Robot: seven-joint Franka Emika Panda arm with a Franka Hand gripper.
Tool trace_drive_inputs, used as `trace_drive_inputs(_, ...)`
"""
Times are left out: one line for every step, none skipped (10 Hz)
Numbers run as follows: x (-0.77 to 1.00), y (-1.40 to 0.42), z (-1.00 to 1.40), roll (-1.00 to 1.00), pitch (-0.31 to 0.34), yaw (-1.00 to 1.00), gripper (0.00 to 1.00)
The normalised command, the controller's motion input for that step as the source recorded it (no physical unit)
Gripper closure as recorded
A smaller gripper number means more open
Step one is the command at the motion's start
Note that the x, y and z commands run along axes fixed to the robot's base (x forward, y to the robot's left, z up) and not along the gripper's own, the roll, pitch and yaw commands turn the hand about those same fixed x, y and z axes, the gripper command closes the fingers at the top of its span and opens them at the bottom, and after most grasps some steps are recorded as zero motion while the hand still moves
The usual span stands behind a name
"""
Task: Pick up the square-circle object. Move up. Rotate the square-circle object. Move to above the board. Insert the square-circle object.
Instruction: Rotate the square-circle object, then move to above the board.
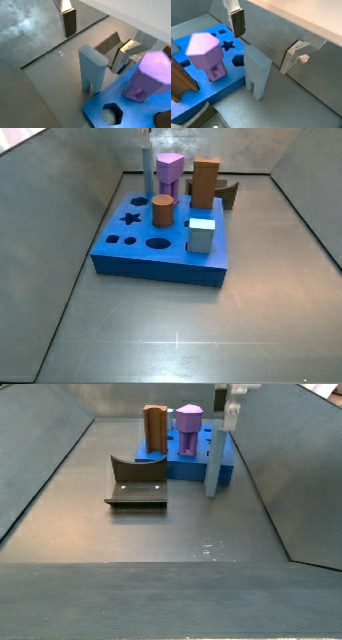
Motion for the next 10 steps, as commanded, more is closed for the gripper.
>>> trace_drive_inputs(0.02,0.0,-0.93,-0.06,-0.033,-0.06,0.0)
trace_drive_inputs(0.02,0.0,-0.73,-0.07,-0.047,-0.05,0.0)
trace_drive_inputs(0.01,0.0,-0.57,-0.07,-0.052,-0.05,0.0)
trace_drive_inputs(0.01,0.01,-0.42,-0.08,-0.054,-0.04,0.0)
trace_drive_inputs(0.02,0.01,-0.27,-0.08,-0.053,-0.04,0.0)
trace_drive_inputs(0.0,0.0,0.0,-0.09,-0.046,-0.03,1.0)
trace_drive_inputs(0.03,0.16,1.0,0.37,-0.093,0.24,1.0)
trace_drive_inputs(0.03,0.16,1.0,0.37,-0.086,0.24,1.0)
trace_drive_inputs(0.02,0.14,1.0,0.35,-0.032,0.17,1.0)
trace_drive_inputs(0.02,0.13,1.0,0.3,0.0,0.12,1.0)
